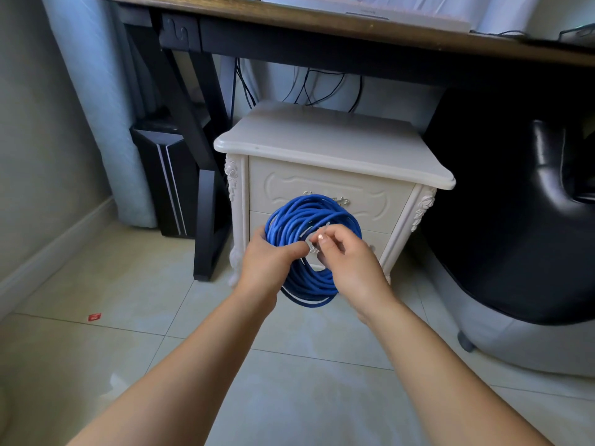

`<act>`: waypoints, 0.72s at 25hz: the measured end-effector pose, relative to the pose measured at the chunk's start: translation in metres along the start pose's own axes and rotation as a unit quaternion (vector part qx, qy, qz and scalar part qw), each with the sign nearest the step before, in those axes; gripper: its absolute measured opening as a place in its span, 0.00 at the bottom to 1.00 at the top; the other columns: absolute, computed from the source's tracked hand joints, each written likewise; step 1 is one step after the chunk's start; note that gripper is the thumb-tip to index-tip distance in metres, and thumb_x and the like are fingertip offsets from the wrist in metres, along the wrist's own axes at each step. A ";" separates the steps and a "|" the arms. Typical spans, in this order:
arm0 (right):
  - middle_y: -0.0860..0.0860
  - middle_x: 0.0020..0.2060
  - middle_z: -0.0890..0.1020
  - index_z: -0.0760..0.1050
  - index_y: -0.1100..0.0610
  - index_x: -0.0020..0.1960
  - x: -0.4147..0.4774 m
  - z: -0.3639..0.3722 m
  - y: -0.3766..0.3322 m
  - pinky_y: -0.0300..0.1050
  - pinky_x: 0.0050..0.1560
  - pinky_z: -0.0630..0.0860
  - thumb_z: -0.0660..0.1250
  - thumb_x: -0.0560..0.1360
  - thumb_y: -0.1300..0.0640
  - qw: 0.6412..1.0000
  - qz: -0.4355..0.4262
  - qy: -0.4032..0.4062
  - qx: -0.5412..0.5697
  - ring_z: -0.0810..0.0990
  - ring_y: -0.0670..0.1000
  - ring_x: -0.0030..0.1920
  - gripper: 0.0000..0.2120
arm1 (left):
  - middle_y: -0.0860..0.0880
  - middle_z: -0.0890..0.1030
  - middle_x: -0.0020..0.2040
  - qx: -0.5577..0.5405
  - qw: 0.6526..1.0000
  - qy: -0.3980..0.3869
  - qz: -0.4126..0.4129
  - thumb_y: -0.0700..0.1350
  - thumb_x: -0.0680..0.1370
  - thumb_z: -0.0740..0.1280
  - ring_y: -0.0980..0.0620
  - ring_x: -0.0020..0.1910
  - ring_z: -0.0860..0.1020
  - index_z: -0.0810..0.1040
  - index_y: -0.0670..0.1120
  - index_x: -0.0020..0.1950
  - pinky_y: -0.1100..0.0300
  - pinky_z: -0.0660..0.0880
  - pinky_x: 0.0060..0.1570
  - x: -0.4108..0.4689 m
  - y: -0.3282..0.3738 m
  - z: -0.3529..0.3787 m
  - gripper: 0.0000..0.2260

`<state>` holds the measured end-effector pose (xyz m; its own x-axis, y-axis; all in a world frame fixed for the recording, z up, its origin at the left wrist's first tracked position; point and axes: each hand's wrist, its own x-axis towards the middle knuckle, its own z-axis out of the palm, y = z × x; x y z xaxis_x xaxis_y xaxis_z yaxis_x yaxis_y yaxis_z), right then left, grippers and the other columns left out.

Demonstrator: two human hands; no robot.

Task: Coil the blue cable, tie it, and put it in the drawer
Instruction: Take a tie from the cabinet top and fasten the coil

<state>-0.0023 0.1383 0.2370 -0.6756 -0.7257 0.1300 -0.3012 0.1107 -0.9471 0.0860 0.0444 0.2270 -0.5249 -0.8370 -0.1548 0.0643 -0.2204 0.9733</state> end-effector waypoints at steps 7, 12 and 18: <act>0.51 0.43 0.78 0.75 0.55 0.45 -0.002 -0.003 0.003 0.51 0.63 0.74 0.58 0.82 0.59 0.966 -0.012 -0.046 0.254 0.78 0.51 0.50 0.10 | 0.46 0.84 0.56 -0.013 0.990 -0.138 -0.007 0.56 0.70 0.76 0.47 0.55 0.83 0.77 0.46 0.63 0.50 0.78 0.59 -0.002 0.004 -0.008 0.26; 0.55 0.43 0.72 0.75 0.49 0.41 -0.006 -0.006 0.008 0.52 0.57 0.72 0.59 0.77 0.52 0.971 -0.006 -0.067 0.231 0.71 0.54 0.48 0.09 | 0.40 0.85 0.52 -0.141 0.979 -0.067 -0.129 0.62 0.81 0.56 0.44 0.51 0.84 0.83 0.42 0.57 0.48 0.79 0.55 0.003 0.011 -0.010 0.27; 0.49 0.45 0.81 0.80 0.47 0.43 -0.011 -0.015 0.011 0.55 0.61 0.75 0.63 0.80 0.54 0.982 0.008 -0.059 0.181 0.79 0.57 0.53 0.10 | 0.43 0.85 0.53 -0.142 0.983 -0.062 -0.100 0.44 0.80 0.66 0.46 0.50 0.84 0.82 0.43 0.60 0.50 0.81 0.53 0.000 0.014 -0.003 0.11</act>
<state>-0.0078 0.1575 0.2294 -0.5897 -0.8015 0.0993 -0.0183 -0.1096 -0.9938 0.0893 0.0397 0.2396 -0.6497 -0.6987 -0.2996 0.1746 -0.5207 0.8357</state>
